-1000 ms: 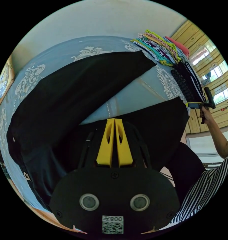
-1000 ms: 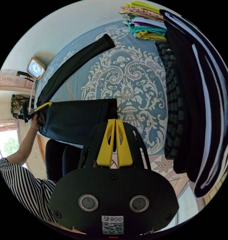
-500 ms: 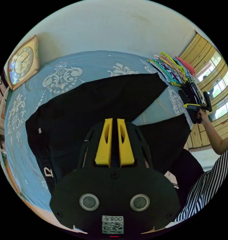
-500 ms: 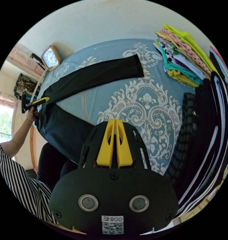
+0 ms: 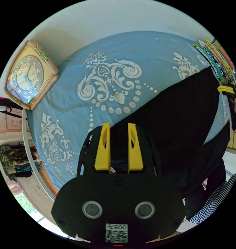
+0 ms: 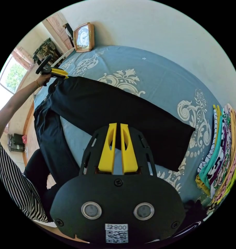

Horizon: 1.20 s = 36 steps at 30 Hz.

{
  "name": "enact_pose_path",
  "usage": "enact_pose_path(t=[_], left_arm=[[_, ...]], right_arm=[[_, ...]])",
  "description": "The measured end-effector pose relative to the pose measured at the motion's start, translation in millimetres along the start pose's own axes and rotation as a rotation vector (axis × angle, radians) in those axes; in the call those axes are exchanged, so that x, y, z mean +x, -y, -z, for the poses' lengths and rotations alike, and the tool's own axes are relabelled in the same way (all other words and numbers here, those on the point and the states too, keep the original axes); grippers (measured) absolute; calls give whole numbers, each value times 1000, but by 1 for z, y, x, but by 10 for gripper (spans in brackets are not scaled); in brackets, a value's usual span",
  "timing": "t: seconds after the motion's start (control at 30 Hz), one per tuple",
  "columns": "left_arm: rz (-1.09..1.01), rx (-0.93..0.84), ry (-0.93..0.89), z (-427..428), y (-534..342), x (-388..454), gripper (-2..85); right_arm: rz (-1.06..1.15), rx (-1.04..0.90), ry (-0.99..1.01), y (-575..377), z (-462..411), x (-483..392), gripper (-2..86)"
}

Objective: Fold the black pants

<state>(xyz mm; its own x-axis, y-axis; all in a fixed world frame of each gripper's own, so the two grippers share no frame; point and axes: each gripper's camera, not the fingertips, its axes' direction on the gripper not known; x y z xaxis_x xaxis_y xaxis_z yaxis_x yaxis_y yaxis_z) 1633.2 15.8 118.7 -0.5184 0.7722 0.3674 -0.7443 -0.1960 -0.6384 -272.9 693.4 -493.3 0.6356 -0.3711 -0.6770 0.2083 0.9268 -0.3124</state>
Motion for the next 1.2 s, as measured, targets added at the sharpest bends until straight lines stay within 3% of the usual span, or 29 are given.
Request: enact_pose_path(t=[0.43, 0.63, 0.8, 1.03, 1.2], left_arm=[[-194, 20, -69, 9, 8, 14, 86], [-238, 15, -45, 19, -1, 26, 85], [-272, 8, -39, 28, -12, 36, 83], [-285, -6, -35, 43, -40, 56, 48], [-171, 24, 1, 59, -72, 71, 26]], right_arm=[[217, -36, -142, 110, -55, -49, 79], [351, -211, -199, 154, -109, -84, 91], [418, -227, -173, 170, -129, -109, 92], [408, -254, -141, 181, -146, -138, 83], [320, -290, -141, 181, -155, -165, 26]])
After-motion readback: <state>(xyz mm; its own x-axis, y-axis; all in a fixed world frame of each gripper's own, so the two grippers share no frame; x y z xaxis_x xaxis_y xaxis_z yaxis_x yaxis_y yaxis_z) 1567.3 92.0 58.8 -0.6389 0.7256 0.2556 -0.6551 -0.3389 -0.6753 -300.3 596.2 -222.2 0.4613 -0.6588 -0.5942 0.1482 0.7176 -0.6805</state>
